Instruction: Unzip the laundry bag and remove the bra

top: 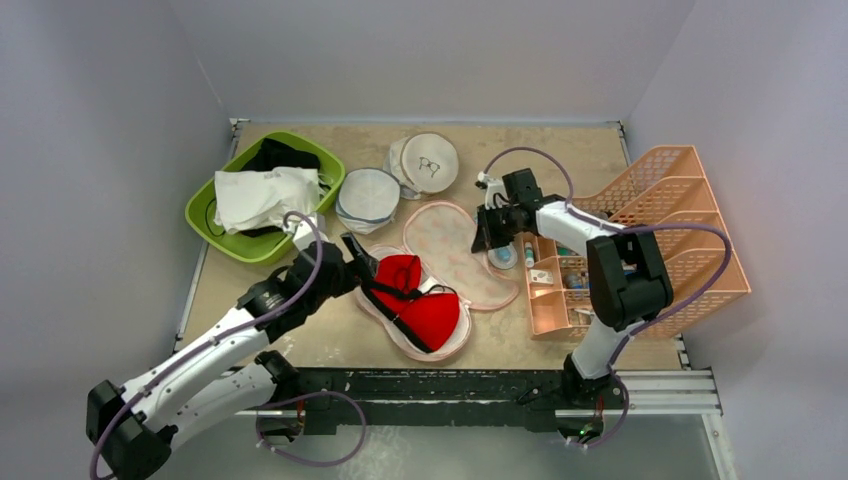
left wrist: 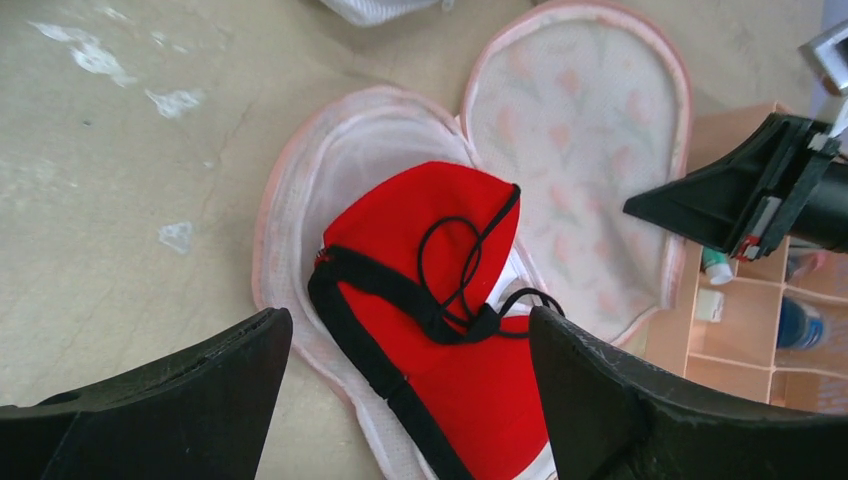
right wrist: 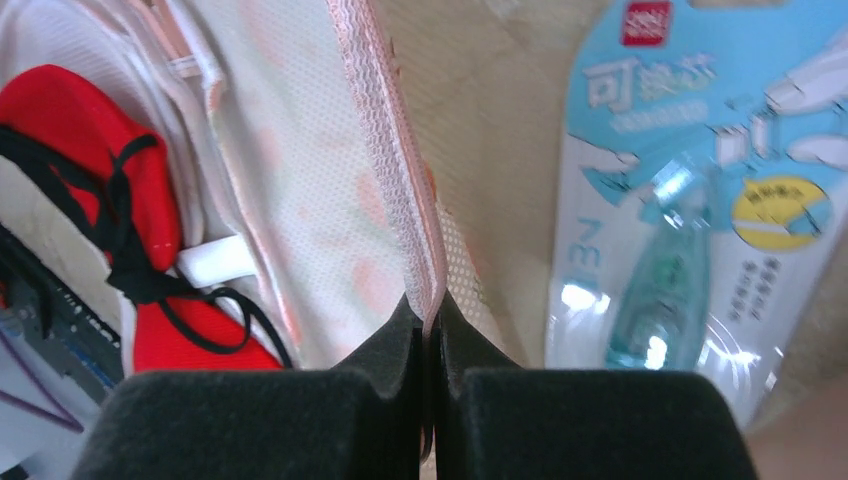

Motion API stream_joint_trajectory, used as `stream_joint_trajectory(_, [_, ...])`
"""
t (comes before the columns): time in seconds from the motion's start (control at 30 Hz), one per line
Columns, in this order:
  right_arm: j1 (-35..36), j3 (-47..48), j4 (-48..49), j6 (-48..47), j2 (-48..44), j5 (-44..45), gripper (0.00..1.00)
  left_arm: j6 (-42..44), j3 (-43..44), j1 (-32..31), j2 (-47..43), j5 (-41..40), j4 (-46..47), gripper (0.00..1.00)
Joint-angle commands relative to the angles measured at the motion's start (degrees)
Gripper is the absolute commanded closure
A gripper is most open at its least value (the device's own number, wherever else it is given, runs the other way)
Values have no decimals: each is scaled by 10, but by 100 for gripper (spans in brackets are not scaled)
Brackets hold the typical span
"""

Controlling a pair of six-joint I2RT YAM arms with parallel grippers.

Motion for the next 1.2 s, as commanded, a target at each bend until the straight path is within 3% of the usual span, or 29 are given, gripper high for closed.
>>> stream_joint_trajectory(0.0, [-14, -28, 43, 17, -58, 43, 96, 23, -8, 2, 42, 72, 87, 14])
stream_joint_trajectory(0.13, [-15, -35, 55, 22, -88, 96, 84, 23, -26, 2, 79, 108, 135, 15])
stream_joint_trajectory(0.33, [-15, -46, 70, -3, -170, 143, 52, 27, -49, 3, 132, 152, 190, 14])
stream_joint_trajectory(0.43, [-14, -69, 108, -14, -223, 147, 43, 27, -64, 5, 124, 153, 207, 14])
stream_joint_trajectory(0.57, [-14, -141, 184, -8, -286, 83, 41, 43, -66, 13, 121, 129, 198, 13])
stream_joint_trajectory(0.73, [-14, -215, 285, 5, -315, 7, 40, 93, -39, 16, 151, 78, 158, 25])
stream_joint_trajectory(1.0, [-14, -283, 403, 19, -359, -17, 33, 120, -6, 16, 203, 34, 140, 36])
stream_joint_trajectory(1.17, [-14, -299, 427, 29, -369, -27, 33, 103, -6, 16, 204, 24, 141, 42])
